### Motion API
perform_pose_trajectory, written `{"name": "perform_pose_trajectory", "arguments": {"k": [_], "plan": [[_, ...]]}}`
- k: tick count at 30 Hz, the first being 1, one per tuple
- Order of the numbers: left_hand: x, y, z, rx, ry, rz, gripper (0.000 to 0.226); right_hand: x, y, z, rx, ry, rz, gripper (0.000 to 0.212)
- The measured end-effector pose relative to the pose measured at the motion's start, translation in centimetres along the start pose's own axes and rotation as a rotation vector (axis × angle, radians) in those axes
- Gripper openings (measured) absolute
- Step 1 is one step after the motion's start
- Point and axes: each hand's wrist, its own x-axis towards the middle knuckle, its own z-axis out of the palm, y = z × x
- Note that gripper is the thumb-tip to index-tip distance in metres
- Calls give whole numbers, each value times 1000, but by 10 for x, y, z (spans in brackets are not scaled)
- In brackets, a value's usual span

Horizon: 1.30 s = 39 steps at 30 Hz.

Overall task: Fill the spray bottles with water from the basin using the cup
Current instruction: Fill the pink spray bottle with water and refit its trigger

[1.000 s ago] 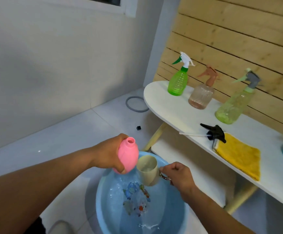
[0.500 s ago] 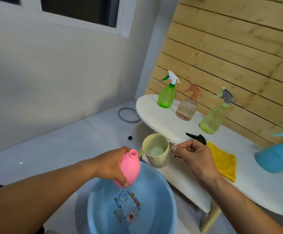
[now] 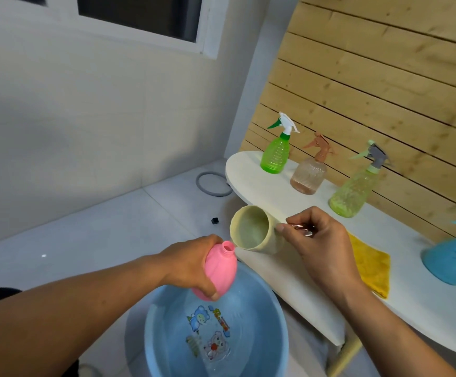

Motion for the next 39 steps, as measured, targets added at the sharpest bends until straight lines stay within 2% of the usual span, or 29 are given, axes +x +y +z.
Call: {"name": "perform_pose_trajectory", "arguments": {"k": [22,39], "plan": [[6,0,-2,19,13,13,104,-3,-12,2,-171,24,-157,14],[6,0,-1,10,7,19,104,-5,-13,0,-412,115,-452,14]]}}
